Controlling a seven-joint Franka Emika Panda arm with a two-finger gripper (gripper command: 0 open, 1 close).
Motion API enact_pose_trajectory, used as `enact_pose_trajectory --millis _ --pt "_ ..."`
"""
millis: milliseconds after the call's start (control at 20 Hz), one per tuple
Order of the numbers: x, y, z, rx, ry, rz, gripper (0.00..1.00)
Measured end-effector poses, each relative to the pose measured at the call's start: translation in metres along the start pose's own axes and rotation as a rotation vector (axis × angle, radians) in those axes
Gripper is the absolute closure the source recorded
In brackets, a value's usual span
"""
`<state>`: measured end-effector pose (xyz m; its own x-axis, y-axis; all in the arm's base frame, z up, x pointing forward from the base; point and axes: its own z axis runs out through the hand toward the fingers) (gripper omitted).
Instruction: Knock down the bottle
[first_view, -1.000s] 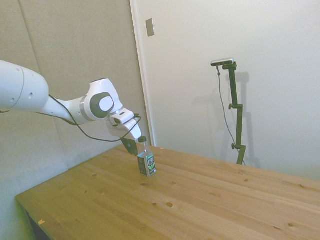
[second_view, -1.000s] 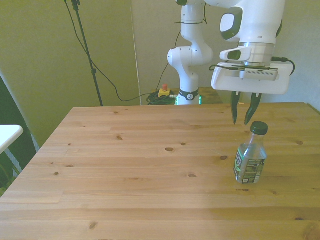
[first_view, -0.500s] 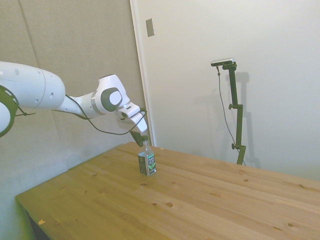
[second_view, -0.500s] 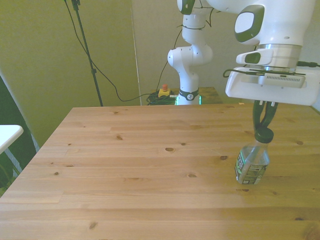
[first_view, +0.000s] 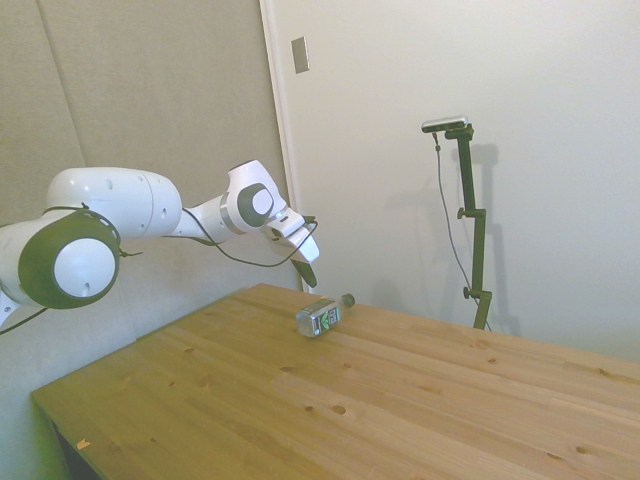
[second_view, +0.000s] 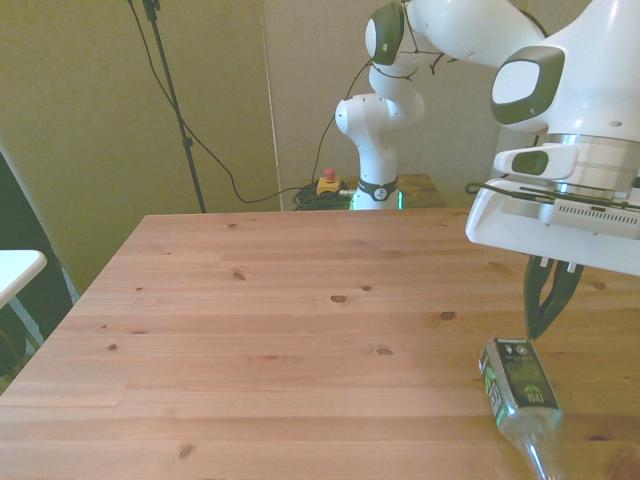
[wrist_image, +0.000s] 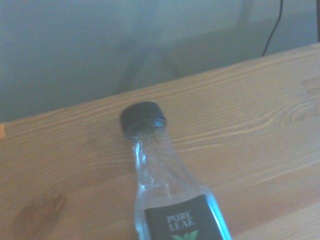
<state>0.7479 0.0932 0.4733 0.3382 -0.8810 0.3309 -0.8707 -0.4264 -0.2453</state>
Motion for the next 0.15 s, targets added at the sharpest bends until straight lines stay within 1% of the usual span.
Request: enact_pose_trajectory --millis 150 --pt "0.0038 -0.0132 0.0055 0.023 0.017 0.014 1.00"
